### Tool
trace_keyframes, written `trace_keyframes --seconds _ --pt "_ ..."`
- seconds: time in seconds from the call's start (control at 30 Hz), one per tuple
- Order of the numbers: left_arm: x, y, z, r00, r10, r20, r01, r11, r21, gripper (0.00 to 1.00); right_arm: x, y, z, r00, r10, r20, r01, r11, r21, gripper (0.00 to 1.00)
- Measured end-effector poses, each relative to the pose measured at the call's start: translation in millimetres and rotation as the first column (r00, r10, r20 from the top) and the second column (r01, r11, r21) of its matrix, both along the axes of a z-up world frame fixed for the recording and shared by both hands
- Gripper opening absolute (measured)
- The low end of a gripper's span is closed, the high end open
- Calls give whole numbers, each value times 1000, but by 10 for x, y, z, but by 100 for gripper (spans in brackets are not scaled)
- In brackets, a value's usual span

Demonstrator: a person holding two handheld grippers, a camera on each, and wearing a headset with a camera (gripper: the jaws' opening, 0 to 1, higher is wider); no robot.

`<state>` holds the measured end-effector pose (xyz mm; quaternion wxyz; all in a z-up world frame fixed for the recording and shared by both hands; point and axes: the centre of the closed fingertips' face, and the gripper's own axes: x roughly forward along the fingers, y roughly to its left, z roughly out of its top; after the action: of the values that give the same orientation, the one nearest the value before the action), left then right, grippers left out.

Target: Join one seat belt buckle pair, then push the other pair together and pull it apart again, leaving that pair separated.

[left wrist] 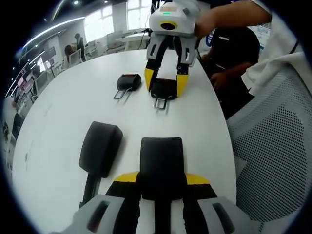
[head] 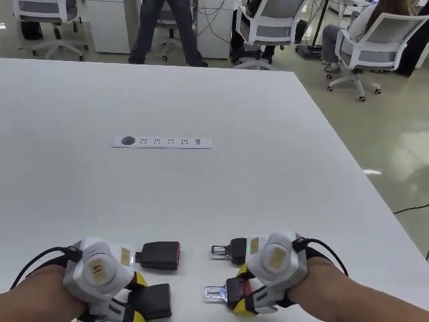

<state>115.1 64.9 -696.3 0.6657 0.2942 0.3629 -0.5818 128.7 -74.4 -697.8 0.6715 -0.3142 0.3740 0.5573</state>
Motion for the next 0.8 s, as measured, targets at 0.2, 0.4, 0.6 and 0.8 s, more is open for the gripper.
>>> trace_keyframes --seconds 0.2,0.4,0.6,0.8 --pt "-24 -14 8 1000 1 0 -1 1000 4 33 -65 248 -3 1000 28 5 -28 999 20 33" --pt "-32 -36 14 1000 -7 -3 7 1000 13 33 -68 432 -2 999 34 18 -35 998 51 33" --pt "-19 -38 7 1000 -19 -5 19 1000 23 33 -71 540 2 998 51 31 -53 996 71 33" --pt "-14 -37 12 1000 -19 -5 20 999 27 33 -63 533 6 998 52 44 -55 997 58 33"
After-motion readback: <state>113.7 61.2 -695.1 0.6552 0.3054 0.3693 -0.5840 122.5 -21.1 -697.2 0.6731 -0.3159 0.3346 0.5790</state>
